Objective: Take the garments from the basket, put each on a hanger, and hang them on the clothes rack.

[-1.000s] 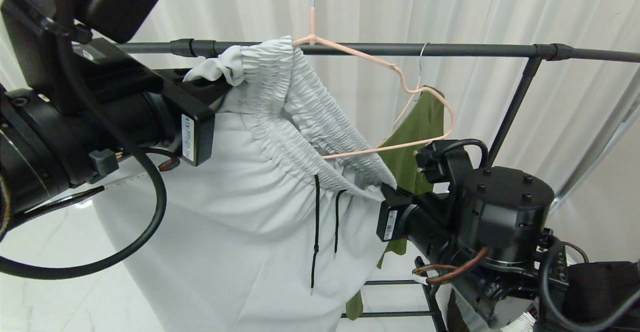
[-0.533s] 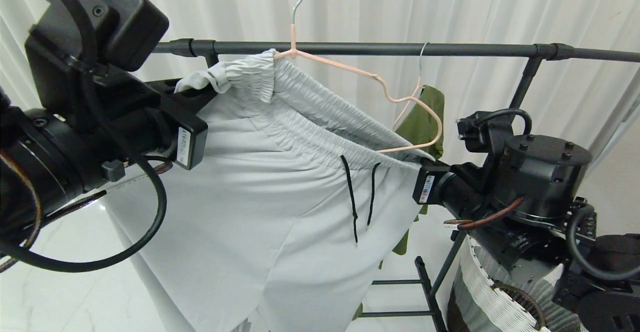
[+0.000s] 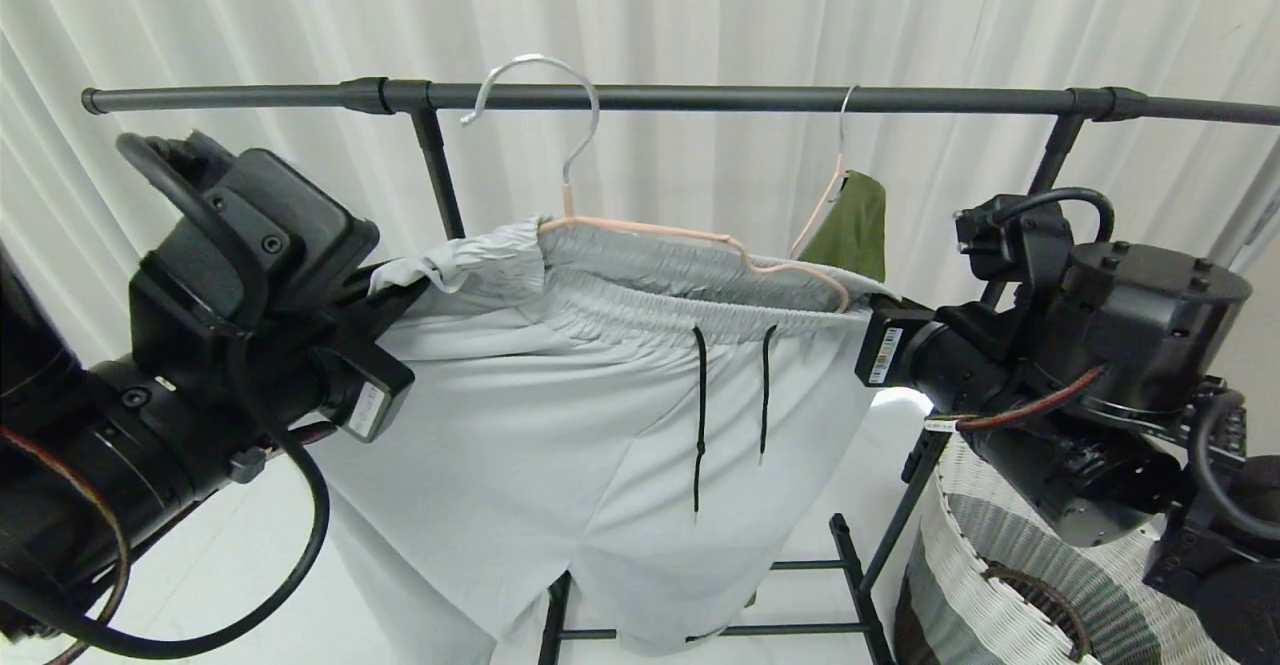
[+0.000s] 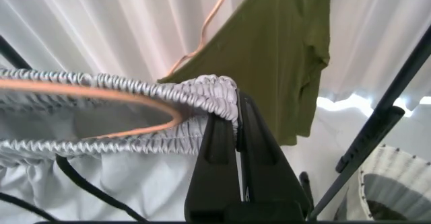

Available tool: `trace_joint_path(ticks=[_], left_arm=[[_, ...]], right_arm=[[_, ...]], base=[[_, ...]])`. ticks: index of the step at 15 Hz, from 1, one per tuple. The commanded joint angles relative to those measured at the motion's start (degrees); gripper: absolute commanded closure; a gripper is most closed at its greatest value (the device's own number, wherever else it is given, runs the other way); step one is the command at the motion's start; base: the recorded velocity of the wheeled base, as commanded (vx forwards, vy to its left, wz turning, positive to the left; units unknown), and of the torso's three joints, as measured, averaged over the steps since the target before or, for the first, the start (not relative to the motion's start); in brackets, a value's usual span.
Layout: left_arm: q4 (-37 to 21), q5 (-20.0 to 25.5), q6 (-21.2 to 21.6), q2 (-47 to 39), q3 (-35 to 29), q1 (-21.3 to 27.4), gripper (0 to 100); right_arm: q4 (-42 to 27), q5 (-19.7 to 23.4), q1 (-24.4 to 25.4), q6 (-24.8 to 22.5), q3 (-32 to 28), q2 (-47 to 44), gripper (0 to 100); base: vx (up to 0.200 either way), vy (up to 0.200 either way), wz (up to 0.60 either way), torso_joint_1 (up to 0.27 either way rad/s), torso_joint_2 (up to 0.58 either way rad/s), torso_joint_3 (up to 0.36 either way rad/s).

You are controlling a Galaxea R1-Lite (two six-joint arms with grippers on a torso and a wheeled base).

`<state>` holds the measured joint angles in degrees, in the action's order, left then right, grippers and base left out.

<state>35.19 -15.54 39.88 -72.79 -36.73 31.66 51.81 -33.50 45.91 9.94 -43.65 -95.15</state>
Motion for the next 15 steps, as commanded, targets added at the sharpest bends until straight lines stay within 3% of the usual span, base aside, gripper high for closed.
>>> trace_joint_path(ticks=[1, 5, 7, 10, 12, 13, 15], left_arm=[[0.0, -0.2, 0.6, -0.2, 1.0, -0.9, 100], [0.0, -0.5, 4.2, -2.7, 2.0, -0.7, 100], [0.1, -2.6, 2.4, -3.9, 0.3, -0.5, 100], [0.1, -11.3, -10.2, -6.3, -4.0, 1.5, 100], [0.1, -13.3, -15.1, -6.4, -4.8, 4.6, 100], [0.1, -13.4, -15.5, -6.1, -4.7, 5.5, 100], [0.1, -13.4, -15.7, -6.0, -4.7, 6.2, 100]], right_arm=[[0.1, 0.1, 0.5, -1.1, -0.1, 1.3, 100], [0.0, 0.7, 5.3, -5.9, -0.1, 3.8, 100], [0.0, 0.6, 10.9, -7.9, 0.1, 4.6, 100], [0.0, 0.6, 19.0, -12.0, 0.1, 3.4, 100], [0.0, 0.6, 21.7, -13.6, 0.1, 1.5, 100], [0.0, 0.6, 22.1, -13.8, 0.1, 0.6, 0], [0.0, 0.0, 21.9, -14.0, 0.7, 0.0, 0]], base=[[0.0, 0.0, 0.0, 0.0, 0.0, 0.0], [0.0, 0.0, 0.0, 0.0, 0.0, 0.0], [0.0, 0.0, 0.0, 0.0, 0.0, 0.0], [0.0, 0.0, 0.0, 0.0, 0.0, 0.0], [0.0, 0.0, 0.0, 0.0, 0.0, 0.0], [0.0, 0.0, 0.0, 0.0, 0.0, 0.0], [0.0, 0.0, 0.0, 0.0, 0.0, 0.0]])
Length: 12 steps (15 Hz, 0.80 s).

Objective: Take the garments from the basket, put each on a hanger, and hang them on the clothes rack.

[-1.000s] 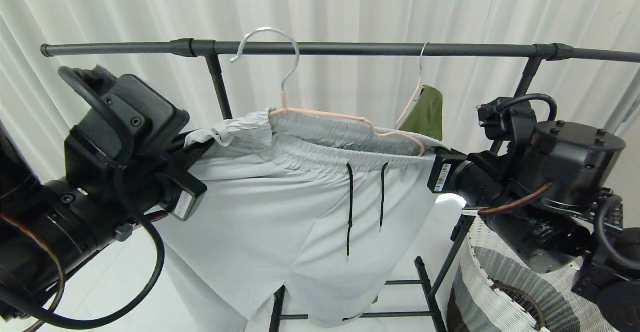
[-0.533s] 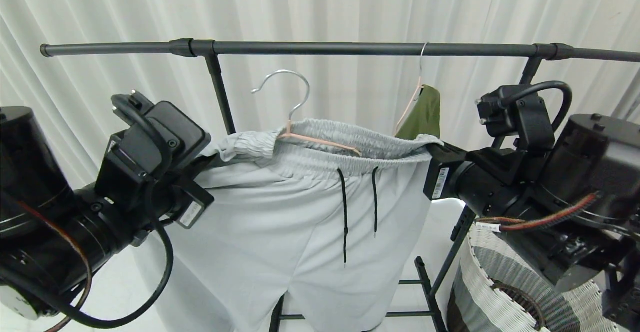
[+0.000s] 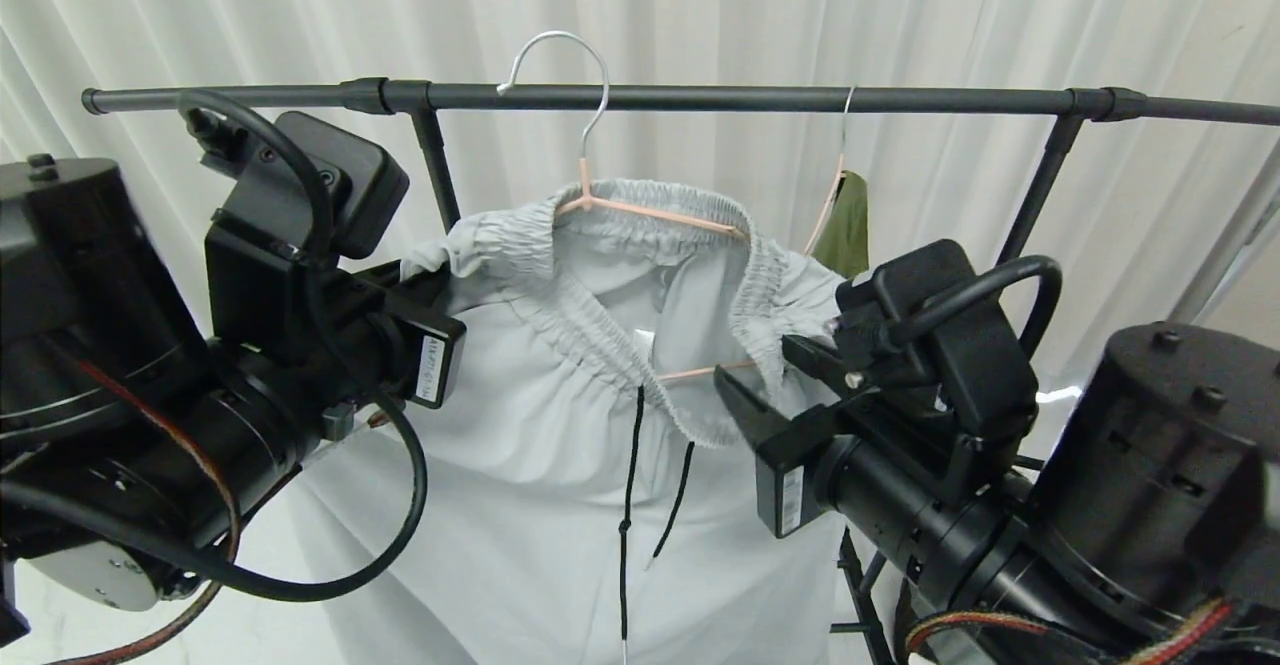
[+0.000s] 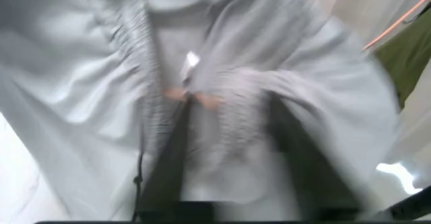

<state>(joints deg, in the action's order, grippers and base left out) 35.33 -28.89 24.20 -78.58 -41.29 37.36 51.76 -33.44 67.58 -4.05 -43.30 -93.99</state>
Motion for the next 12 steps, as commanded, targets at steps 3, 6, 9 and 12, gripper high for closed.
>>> trace_joint_path(ticks=[3, 6, 9, 12], left_arm=[[0.0, 0.0, 0.0, 0.5, 0.6, 2.5, 100], [0.1, 0.0, -0.1, 0.4, 1.6, 4.5, 100], [0.8, 0.1, 0.0, 0.7, 2.4, 6.5, 100], [7.9, 0.2, 2.4, 1.1, 6.6, 7.8, 100]], right_arm=[[0.2, 0.6, -1.4, -4.1, 3.4, 1.4, 0], [0.0, 1.5, -6.1, -9.3, 2.3, 1.9, 0], [-2.1, 5.7, -12.4, -15.6, 0.2, 1.7, 0], [-7.9, 9.5, -13.6, -15.9, -0.9, 2.0, 0]], base=[[0.0, 0.0, 0.0, 0.0, 0.0, 0.0], [0.0, 0.0, 0.0, 0.0, 0.0, 0.0], [0.0, 0.0, 0.0, 0.0, 0.0, 0.0], [0.0, 0.0, 0.0, 0.0, 0.0, 0.0]])
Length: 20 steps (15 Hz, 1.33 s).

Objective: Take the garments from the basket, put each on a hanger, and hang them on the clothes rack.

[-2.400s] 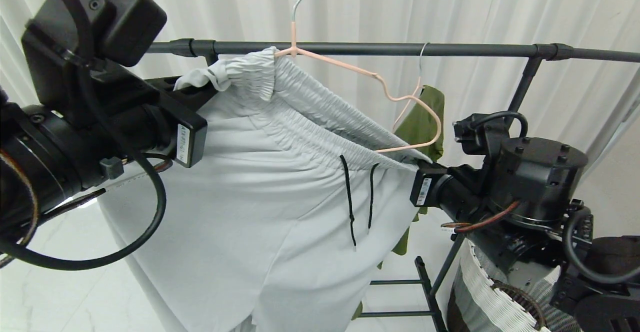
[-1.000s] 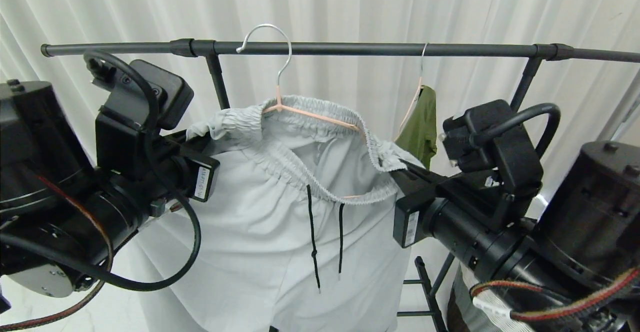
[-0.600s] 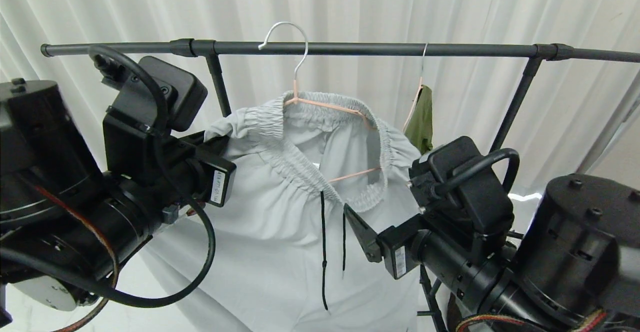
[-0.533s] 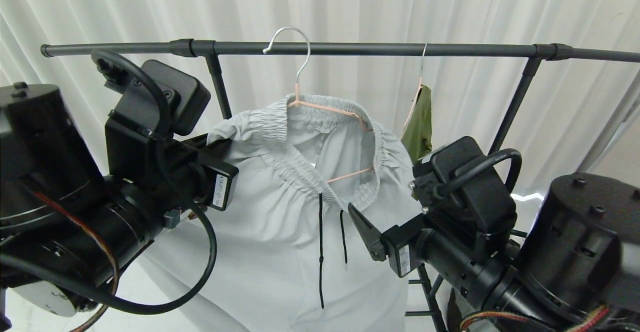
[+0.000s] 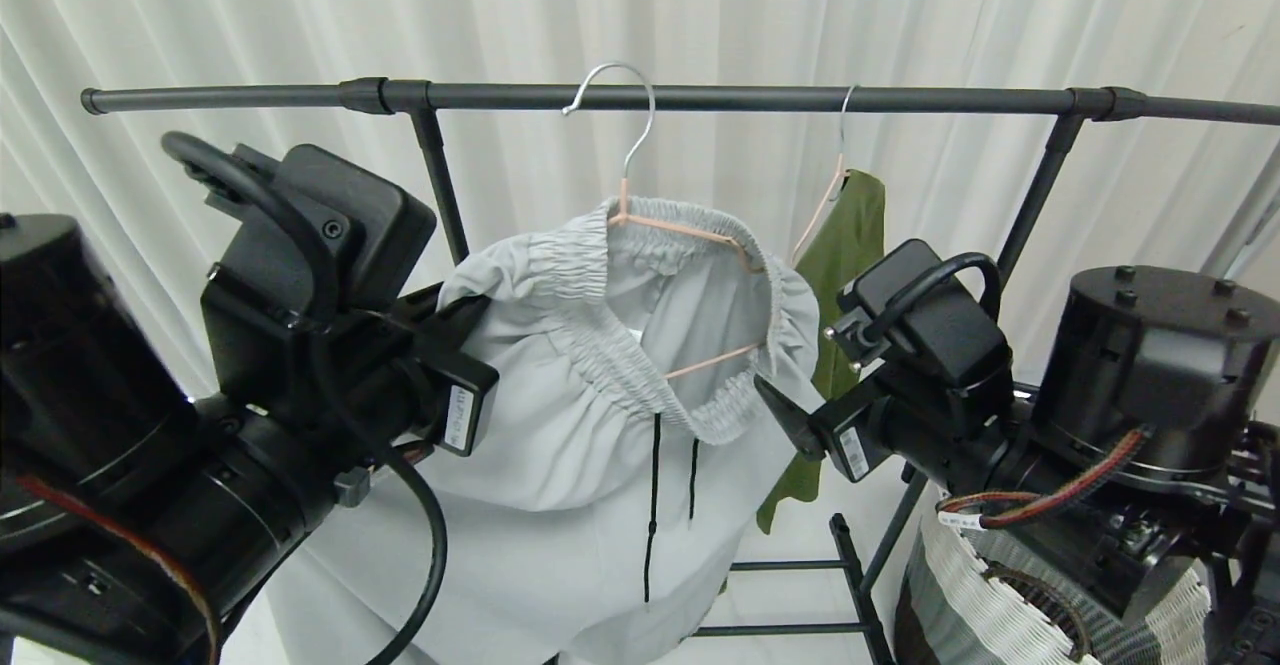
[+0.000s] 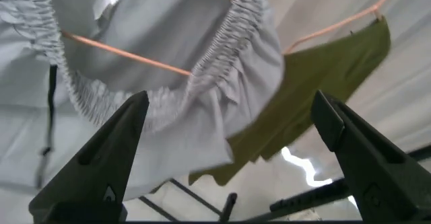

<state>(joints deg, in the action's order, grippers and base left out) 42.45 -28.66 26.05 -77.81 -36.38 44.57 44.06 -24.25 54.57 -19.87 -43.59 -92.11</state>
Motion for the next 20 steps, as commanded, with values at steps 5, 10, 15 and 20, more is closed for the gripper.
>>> trace_joint_path(ticks=[5, 10, 15, 20], left_arm=[[5.1, 9.1, 5.9, 2.6, 4.2, 0.6, 100], [5.2, 13.2, 8.1, 3.3, 4.1, 0.7, 100], [5.3, 13.5, 8.8, 3.3, 4.1, 1.0, 100], [5.5, 13.5, 9.5, 3.0, 3.9, 1.3, 100]], right_arm=[[-6.2, 1.5, -2.2, -2.5, -7.8, -0.7, 0], [-9.9, 2.1, -2.4, -2.6, -10.3, -0.6, 0], [-12.0, 2.1, -4.2, -2.7, -10.2, 0.1, 0], [-12.2, 2.2, -4.4, -2.7, -10.1, 0.1, 0]], base=[[0.0, 0.0, 0.0, 0.0, 0.0, 0.0], [0.0, 0.0, 0.0, 0.0, 0.0, 0.0], [0.0, 0.0, 0.0, 0.0, 0.0, 0.0], [0.0, 0.0, 0.0, 0.0, 0.0, 0.0]])
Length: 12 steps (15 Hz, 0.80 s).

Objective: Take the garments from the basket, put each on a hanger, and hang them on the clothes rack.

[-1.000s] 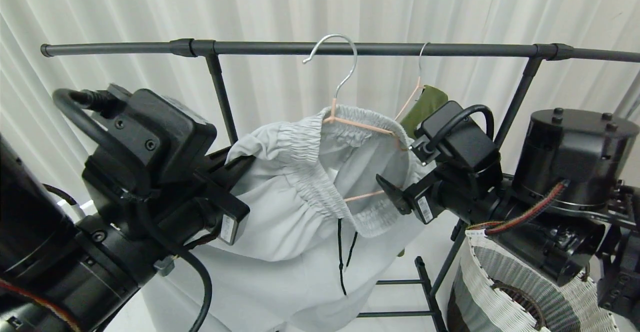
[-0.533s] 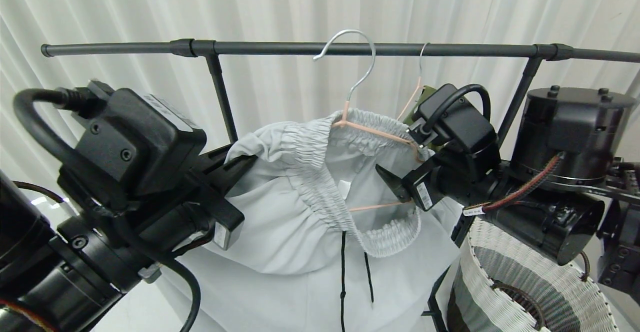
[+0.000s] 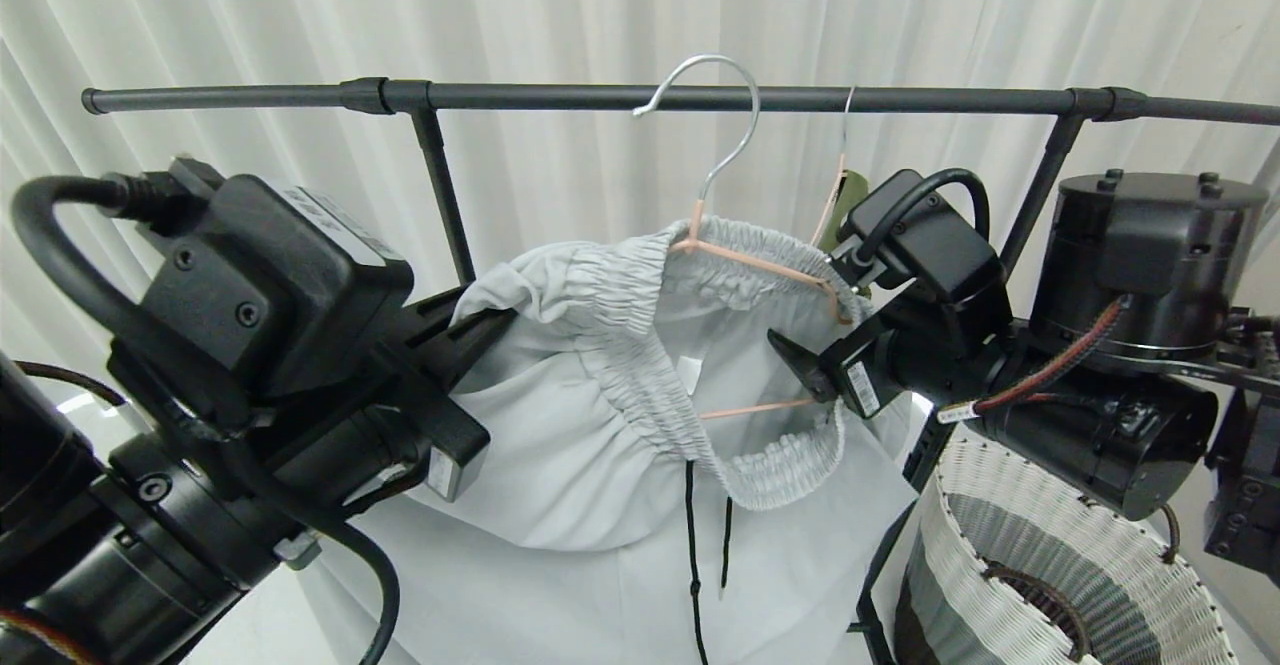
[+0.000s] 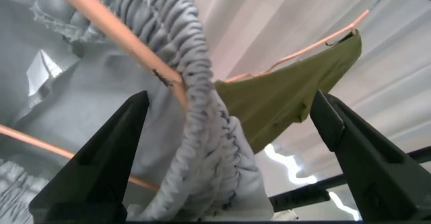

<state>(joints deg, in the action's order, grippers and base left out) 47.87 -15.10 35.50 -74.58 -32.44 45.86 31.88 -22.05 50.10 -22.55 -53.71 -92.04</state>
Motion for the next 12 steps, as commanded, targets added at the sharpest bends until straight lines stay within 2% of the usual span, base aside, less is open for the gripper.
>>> trace_joint_path(ticks=[1, 2, 4, 6, 12], left_arm=[[0.1, 0.0, 0.0, -0.1, -0.1, 0.0, 100], [0.3, 0.0, 0.0, 0.0, 0.0, 0.0, 100], [0.5, 0.7, 0.0, -0.1, -0.1, 0.3, 100], [0.5, 3.2, 0.3, -0.1, 0.0, 0.3, 100], [0.6, 3.4, 1.0, -0.1, 0.3, 0.3, 100]], right_arm=[[0.0, 0.1, 0.1, 0.1, 0.0, 0.0, 0], [0.0, 0.1, 0.1, 0.2, 0.2, 0.1, 100], [0.0, 0.1, 0.1, 0.3, 0.2, 0.1, 100], [0.0, 0.1, 0.1, 0.3, 0.0, 0.1, 100], [0.3, 0.1, 0.1, 0.2, -0.2, 0.6, 100]], base=[[0.0, 0.0, 0.0, 0.0, 0.0, 0.0], [0.0, 0.0, 0.0, 0.0, 0.0, 0.0], [0.0, 0.0, 0.0, 0.0, 0.0, 0.0], [0.0, 0.0, 0.0, 0.0, 0.0, 0.0], [0.0, 0.0, 0.0, 0.0, 0.0, 0.0]])
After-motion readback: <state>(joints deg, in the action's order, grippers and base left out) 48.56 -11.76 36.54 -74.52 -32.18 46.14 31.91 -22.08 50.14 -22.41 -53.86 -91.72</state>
